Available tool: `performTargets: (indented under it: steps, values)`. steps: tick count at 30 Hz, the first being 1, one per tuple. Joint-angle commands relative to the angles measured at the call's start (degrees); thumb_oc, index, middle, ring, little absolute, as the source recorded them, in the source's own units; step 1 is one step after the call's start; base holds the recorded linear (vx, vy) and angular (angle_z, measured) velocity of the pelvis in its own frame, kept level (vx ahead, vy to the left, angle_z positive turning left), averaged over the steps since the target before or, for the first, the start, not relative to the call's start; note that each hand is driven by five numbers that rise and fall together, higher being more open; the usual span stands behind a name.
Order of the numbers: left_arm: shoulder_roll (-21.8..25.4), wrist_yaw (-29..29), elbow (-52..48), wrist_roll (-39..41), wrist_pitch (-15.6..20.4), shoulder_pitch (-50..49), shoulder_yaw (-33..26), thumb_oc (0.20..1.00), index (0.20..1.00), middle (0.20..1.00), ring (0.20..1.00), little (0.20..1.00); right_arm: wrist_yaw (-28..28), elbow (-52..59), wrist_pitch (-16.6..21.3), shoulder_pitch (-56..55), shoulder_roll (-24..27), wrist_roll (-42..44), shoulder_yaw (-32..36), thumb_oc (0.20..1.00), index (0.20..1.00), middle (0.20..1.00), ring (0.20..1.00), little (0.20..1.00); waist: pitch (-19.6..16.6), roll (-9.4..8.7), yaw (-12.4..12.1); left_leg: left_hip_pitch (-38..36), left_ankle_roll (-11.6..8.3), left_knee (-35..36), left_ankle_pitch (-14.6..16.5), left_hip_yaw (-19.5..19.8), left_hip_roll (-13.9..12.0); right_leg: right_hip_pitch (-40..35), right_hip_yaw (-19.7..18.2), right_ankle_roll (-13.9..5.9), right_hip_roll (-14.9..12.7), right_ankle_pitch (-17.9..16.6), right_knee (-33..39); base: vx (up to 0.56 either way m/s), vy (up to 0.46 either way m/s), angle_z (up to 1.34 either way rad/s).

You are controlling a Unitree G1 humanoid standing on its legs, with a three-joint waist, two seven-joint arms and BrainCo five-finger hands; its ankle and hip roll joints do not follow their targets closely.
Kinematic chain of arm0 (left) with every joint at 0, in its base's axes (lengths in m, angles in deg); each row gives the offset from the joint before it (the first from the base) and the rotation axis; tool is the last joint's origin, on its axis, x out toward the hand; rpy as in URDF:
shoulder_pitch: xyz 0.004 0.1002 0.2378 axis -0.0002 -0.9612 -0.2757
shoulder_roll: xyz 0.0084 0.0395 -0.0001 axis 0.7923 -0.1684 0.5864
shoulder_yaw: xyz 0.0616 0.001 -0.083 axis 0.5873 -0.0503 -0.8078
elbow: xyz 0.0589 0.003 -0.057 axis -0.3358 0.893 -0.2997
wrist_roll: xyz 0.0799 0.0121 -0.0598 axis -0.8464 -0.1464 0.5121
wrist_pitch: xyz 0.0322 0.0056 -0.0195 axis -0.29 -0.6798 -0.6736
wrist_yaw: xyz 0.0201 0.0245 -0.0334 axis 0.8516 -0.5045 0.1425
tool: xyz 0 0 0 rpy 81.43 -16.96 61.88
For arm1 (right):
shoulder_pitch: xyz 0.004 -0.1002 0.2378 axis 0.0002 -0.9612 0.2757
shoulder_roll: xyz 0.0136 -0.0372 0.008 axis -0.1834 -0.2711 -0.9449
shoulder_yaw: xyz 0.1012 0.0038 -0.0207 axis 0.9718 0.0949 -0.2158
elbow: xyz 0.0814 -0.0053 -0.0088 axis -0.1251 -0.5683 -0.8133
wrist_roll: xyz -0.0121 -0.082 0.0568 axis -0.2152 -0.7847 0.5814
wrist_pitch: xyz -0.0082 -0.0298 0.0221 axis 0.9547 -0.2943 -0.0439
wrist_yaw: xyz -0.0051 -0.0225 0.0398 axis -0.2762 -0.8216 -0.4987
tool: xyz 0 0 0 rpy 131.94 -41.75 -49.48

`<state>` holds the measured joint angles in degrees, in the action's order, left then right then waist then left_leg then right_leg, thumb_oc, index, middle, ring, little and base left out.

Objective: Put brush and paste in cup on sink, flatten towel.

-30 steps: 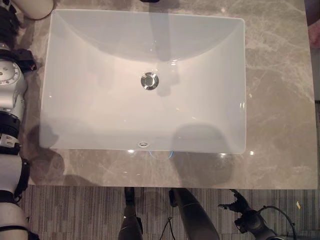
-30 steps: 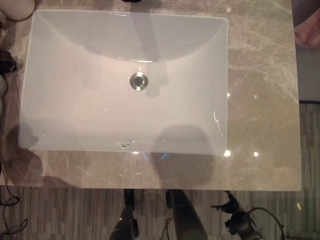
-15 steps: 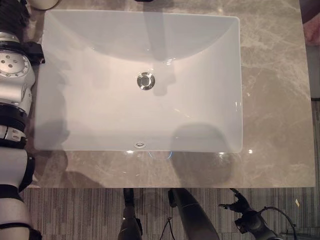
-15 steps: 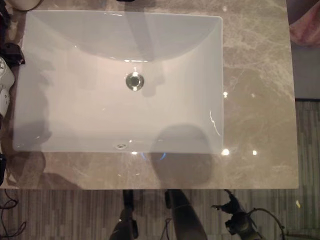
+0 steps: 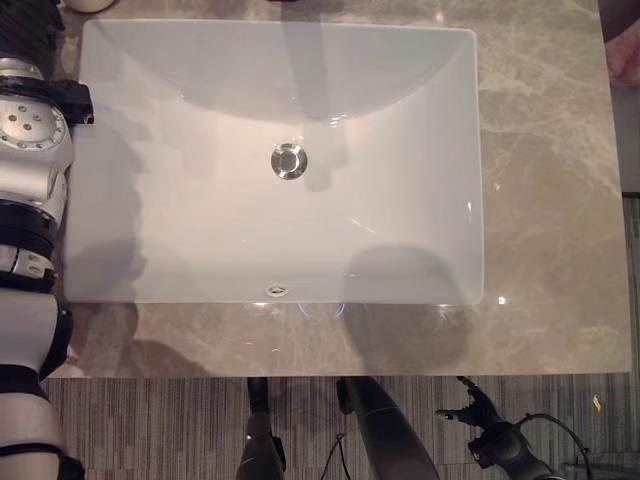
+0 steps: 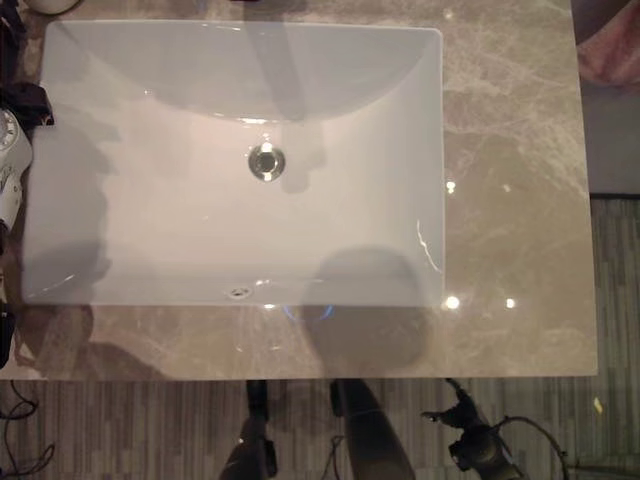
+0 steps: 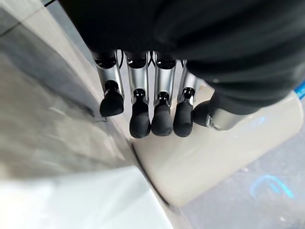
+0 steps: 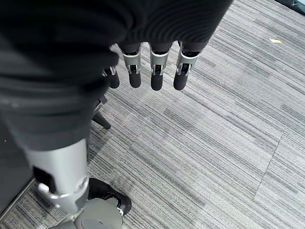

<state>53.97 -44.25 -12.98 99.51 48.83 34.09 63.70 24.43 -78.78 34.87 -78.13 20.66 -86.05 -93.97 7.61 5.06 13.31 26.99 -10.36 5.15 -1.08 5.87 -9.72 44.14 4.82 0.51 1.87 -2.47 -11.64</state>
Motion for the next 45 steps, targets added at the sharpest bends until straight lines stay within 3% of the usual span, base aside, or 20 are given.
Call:
performTargets:
  steps: [1, 15, 22, 32, 37, 45]
  values:
    - [-5.14, 1.37, 3.76, -2.49, -1.07, 0.04, -0.82, 0.200, 0.200, 0.200, 0.200, 0.200, -0.82, 0.95, 0.33, 0.55, 2.72, 0.32, -0.08, 1.000, 1.000, 1.000, 1.000, 1.000, 3.48, 0.29, 2.49, -12.15, 0.22, -0.15, -3.81, -4.20, 1.92, 2.14, 0.21, -6.69, -1.24, -2.96, 0.34, 0.00, 0.000, 0.00]
    - [-5.98, 1.84, -1.08, -6.53, -1.66, -5.42, -3.01, 0.200, 0.200, 0.200, 0.200, 0.200, -0.49, -0.72, -0.79, 1.19, 2.90, -0.68, -0.09, 1.000, 1.000, 1.000, 1.000, 1.000, 4.19, -0.30, 1.43, -15.12, 1.27, -0.15, -1.71, -3.73, 2.95, -1.14, 0.44, -6.82, -2.81, -3.27, 0.23, -0.01, 0.016, 0.00]
    - [-6.86, 1.18, -5.92, -5.89, -1.04, -12.13, -7.25, 0.200, 0.200, 0.200, 0.200, 0.200, 0.08, -1.87, -1.71, 1.16, 3.24, -1.91, 1.06, 1.000, 1.000, 1.000, 1.000, 1.000, 4.55, -0.57, 1.08, -17.53, 2.80, -0.15, 0.89, -3.35, 4.57, -4.48, 0.07, -7.32, -4.29, -4.34, 1.06, -0.02, 0.048, 0.03]
    - [-6.99, -0.65, -20.98, -4.75, 1.83, -30.61, -17.69, 0.200, 0.200, 0.200, 0.200, 0.200, 1.00, -6.05, -3.06, -0.31, 2.49, -4.20, 4.89, 1.000, 1.000, 1.000, 1.000, 1.000, 4.41, -0.87, -0.22, -21.73, 5.19, -0.15, 3.83, -2.51, 6.79, -10.00, -1.09, -7.96, -5.53, -5.18, 1.40, -0.02, 0.063, 0.02]
    - [-5.53, -1.39, -21.72, -5.91, 1.31, -34.59, -20.26, 0.200, 0.200, 0.200, 0.200, 0.200, 1.75, -7.29, -3.21, -0.64, 2.19, -5.26, 5.40, 1.000, 1.000, 1.000, 1.000, 1.000, 4.21, -0.97, -0.30, -22.30, 5.89, -0.15, 4.23, -2.55, 7.37, -10.36, -1.94, -8.24, -5.80, -5.43, 0.98, -0.04, 0.055, 0.01]
    - [-9.41, -2.57, -21.81, -5.65, 0.70, -40.97, -24.16, 0.200, 0.200, 0.200, 0.200, 0.200, 3.01, -11.27, -4.06, -2.24, 0.66, -5.05, 7.68, 1.000, 1.000, 1.000, 1.000, 1.000, 1.34, -0.59, -0.18, -24.23, 6.08, -0.15, 4.79, -3.75, 7.34, -13.64, -2.91, -8.09, -5.35, -5.80, 3.27, 0.03, 0.001, -0.01]
